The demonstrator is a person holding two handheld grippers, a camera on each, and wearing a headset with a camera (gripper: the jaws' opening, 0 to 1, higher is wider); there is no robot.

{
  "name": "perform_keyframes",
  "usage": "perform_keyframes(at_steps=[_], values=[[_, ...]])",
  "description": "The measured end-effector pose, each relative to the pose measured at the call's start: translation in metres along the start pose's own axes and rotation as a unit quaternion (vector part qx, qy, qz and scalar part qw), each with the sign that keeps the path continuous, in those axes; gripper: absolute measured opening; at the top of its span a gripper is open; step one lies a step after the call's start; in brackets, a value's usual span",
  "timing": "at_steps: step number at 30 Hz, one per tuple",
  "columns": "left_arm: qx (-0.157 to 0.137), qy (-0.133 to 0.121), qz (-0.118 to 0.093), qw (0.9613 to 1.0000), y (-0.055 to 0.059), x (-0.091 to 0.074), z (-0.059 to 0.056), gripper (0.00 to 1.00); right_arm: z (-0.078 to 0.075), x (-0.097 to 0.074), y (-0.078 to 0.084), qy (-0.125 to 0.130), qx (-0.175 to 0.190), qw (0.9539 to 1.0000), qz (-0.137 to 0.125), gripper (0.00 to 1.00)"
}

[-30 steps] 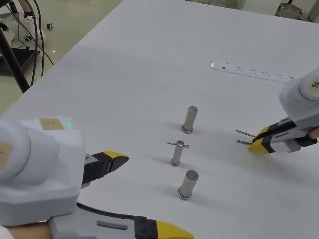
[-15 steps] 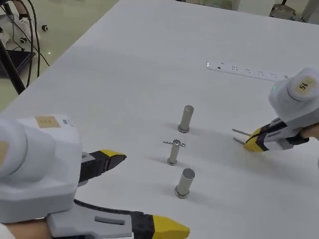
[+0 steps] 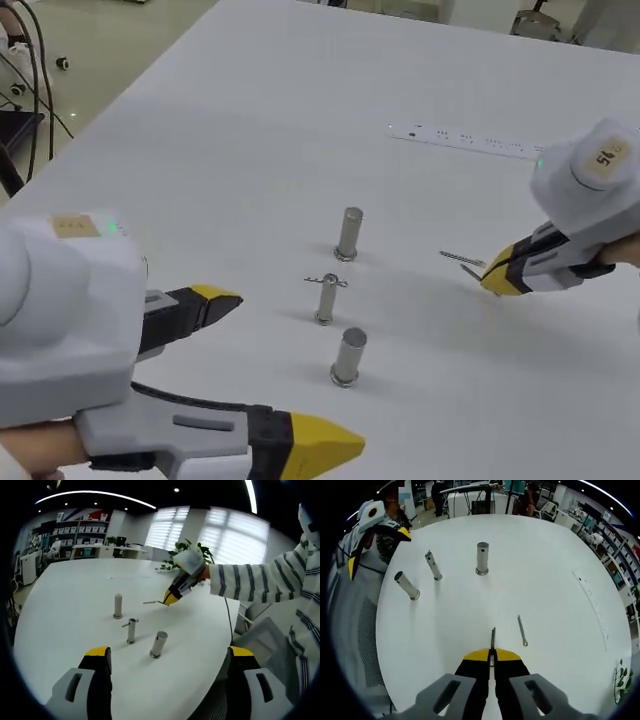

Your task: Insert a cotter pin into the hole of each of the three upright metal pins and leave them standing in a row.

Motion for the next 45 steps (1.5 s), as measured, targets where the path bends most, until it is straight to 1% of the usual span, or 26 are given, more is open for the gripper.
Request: perform_keyframes(at_steps=[4, 6, 8, 12, 15, 20, 22, 25, 27, 30, 31, 34, 39, 42, 44, 45], values=[[0.007, 0.005, -0.003, 1.0000, -0.008, 0.002, -0.002, 0.92, 0.008, -0.014, 0.002, 0.011, -0.016, 0.9998, 0.001, 0.00], [0.009, 0.009, -0.004, 0.9999, -0.012, 0.003, -0.003, 0.91, 0.010, -0.023, 0.000, 0.020, -0.020, 0.9996, -0.007, 0.00], [0.013, 0.013, -0.005, 0.9998, -0.016, 0.005, -0.005, 0.90, 0.013, -0.032, -0.003, 0.028, -0.020, 0.9992, -0.020, 0.00], [0.011, 0.022, -0.009, 0.9997, -0.026, 0.007, -0.008, 0.86, 0.021, -0.051, -0.011, 0.042, -0.025, 0.9976, -0.049, 0.00], [0.017, 0.026, -0.012, 0.9995, -0.033, 0.007, -0.012, 0.85, 0.028, -0.061, -0.016, 0.050, -0.031, 0.9965, -0.061, 0.00], [0.030, 0.031, -0.009, 0.9990, -0.040, 0.010, -0.016, 0.81, 0.041, -0.074, -0.024, 0.061, -0.045, 0.9943, -0.075, 0.00], [0.031, 0.034, -0.010, 0.9989, -0.043, 0.011, -0.018, 0.79, 0.047, -0.080, -0.029, 0.069, -0.055, 0.9926, -0.084, 0.00], [0.031, 0.048, -0.017, 0.9982, -0.050, 0.014, -0.023, 0.75, 0.058, -0.089, -0.038, 0.079, -0.067, 0.9898, -0.099, 0.00], [0.030, 0.056, -0.021, 0.9978, -0.054, 0.015, -0.026, 0.74, 0.065, -0.094, -0.042, 0.083, -0.077, 0.9879, -0.106, 0.00], [0.033, 0.070, -0.023, 0.9968, -0.059, 0.018, -0.031, 0.68, 0.074, -0.098, -0.048, 0.094, -0.094, 0.9847, -0.113, 0.00], [0.032, 0.073, -0.022, 0.9966, -0.060, 0.019, -0.032, 0.65, 0.077, -0.099, -0.049, 0.097, -0.096, 0.9841, -0.113, 0.00], [0.028, 0.079, -0.017, 0.9963, -0.063, 0.022, -0.035, 0.57, 0.089, -0.102, -0.054, 0.111, -0.127, 0.9788, -0.116, 0.00], [0.014, 0.090, -0.005, 0.9958, -0.065, 0.025, -0.040, 0.52, 0.107, -0.101, -0.058, 0.121, -0.154, 0.9739, -0.115, 0.00], [0.008, 0.103, 0.000, 0.9947, -0.067, 0.026, -0.046, 0.47, 0.115, -0.101, -0.057, 0.126, -0.167, 0.9713, -0.112, 0.00], [-0.002, 0.113, -0.003, 0.9936, -0.069, 0.027, -0.051, 0.44, 0.116, -0.101, -0.058, 0.135, -0.181, 0.9678, -0.111, 0.00], [-0.004, 0.115, -0.004, 0.9933, -0.069, 0.028, -0.053, 0.43, 0.117, -0.102, -0.060, 0.142, -0.189, 0.9650, -0.113, 0.00]])
Point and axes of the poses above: the centre of the closed fingertips' face, and the gripper's own axes: x roughly forward along the fingers, z roughly to its left, y roughly out of its underside, the point moved 3 cm from there along -x, roughly backward along the fingers, and after that the axes turned 3 degrees about -x, right-handed, at the moved point
